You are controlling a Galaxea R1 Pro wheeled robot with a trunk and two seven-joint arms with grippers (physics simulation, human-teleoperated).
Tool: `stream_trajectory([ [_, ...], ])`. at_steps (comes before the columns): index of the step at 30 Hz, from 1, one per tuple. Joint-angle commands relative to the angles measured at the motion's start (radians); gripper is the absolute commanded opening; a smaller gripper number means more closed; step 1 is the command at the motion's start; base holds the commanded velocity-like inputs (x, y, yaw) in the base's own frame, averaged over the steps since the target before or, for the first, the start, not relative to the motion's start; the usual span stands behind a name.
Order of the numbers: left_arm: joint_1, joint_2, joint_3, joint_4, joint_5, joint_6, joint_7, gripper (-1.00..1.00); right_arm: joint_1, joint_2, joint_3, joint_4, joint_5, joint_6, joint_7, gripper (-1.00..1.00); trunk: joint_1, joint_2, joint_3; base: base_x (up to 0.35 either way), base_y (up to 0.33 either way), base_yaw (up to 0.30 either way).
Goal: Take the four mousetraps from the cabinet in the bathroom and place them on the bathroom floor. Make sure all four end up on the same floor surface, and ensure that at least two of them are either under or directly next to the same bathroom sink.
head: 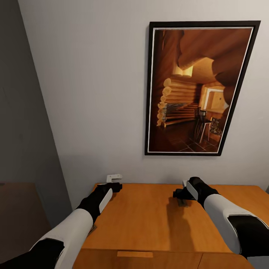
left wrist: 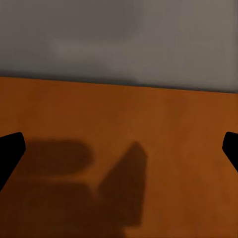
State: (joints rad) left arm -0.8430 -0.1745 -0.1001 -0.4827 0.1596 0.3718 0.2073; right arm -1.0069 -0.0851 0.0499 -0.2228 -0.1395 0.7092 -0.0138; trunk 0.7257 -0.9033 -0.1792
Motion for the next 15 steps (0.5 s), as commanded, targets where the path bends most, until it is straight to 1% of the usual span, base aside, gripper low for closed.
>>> stream_trajectory([
  [1,-0.001,0.000,-0.004,-0.001,0.011,0.004,0.009,1.00,0.001,-0.001,0.001,0.007,-0.022,0.004,-0.002,1.00,0.000,-0.001,-0.002,0.000,0.000,0.000],
  [15,-0.001,0.000,-0.004,-0.001,0.011,0.004,0.009,1.00,0.001,-0.001,0.001,0.007,-0.022,0.004,-0.002,1.00,0.000,-0.001,-0.002,0.000,0.000,0.000],
])
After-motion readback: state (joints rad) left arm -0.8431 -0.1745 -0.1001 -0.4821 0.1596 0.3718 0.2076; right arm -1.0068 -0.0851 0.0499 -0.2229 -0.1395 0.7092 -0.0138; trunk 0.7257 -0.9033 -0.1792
